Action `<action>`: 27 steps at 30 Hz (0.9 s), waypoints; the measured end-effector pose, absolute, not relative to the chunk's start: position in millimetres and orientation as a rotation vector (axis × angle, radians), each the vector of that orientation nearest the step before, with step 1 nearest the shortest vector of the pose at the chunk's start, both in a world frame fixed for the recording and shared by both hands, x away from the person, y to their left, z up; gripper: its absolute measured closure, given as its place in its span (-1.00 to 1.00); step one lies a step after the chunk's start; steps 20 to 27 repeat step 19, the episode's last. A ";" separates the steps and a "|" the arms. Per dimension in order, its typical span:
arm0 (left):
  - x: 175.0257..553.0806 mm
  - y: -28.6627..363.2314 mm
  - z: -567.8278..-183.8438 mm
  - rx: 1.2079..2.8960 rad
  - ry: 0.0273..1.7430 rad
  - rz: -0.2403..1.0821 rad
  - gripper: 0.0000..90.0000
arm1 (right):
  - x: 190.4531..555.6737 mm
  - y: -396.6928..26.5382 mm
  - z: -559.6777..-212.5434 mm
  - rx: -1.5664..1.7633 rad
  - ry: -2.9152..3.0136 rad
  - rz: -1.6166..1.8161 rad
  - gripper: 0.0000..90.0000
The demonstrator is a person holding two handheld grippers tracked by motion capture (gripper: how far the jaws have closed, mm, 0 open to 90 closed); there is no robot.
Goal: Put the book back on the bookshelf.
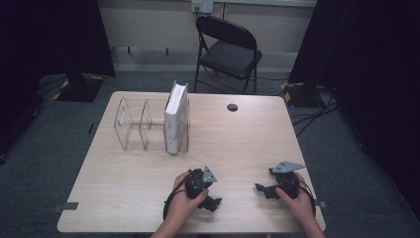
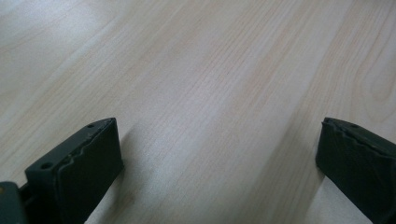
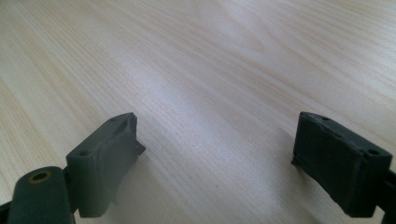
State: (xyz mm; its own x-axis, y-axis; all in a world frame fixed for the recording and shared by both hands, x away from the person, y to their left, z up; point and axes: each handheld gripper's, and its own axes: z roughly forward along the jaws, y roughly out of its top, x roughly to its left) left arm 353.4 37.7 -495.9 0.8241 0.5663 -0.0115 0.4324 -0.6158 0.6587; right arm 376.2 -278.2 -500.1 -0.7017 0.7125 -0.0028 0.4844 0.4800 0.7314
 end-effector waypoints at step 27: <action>347.7 42.6 -500.9 2.267 0.724 0.292 -1.00 | 376.2 -278.2 -500.1 1.012 2.424 1.053 -0.72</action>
